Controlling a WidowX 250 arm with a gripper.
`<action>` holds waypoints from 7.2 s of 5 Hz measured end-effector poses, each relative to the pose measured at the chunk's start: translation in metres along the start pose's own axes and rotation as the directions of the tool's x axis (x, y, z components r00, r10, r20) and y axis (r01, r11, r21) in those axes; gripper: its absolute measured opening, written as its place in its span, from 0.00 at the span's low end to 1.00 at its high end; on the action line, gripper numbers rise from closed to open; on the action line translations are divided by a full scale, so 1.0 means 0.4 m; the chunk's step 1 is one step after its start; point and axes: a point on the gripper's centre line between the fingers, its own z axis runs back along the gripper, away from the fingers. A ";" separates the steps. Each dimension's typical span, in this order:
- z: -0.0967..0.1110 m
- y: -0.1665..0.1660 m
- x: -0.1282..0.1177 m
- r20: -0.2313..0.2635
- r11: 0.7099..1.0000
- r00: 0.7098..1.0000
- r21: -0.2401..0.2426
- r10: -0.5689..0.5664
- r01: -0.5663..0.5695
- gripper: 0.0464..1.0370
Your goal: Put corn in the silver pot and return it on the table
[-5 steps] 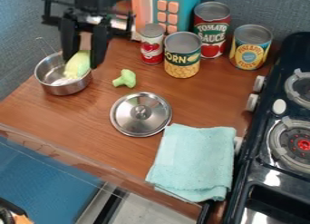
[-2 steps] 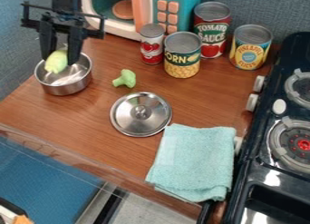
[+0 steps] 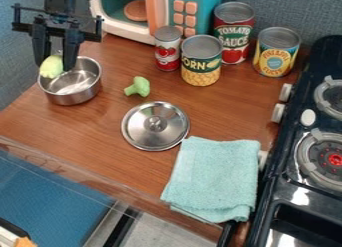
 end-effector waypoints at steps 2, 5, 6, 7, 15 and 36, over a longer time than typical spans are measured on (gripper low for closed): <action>-0.033 -0.011 0.027 -0.093 1.000 0.995 0.019 -0.023 0.025 0.34; -0.077 -0.026 0.069 -0.141 0.998 0.989 0.044 -0.033 0.040 0.34; -0.086 -0.045 0.079 -0.144 0.997 0.988 0.049 -0.059 0.067 0.34; -0.072 -0.060 0.083 -0.122 0.995 0.990 0.056 -0.070 0.077 0.34; -0.023 -0.156 0.168 -0.072 0.991 0.990 0.058 -0.118 0.122 0.34; 0.004 -0.191 0.039 -0.340 0.995 0.940 -0.097 -0.006 -0.029 0.34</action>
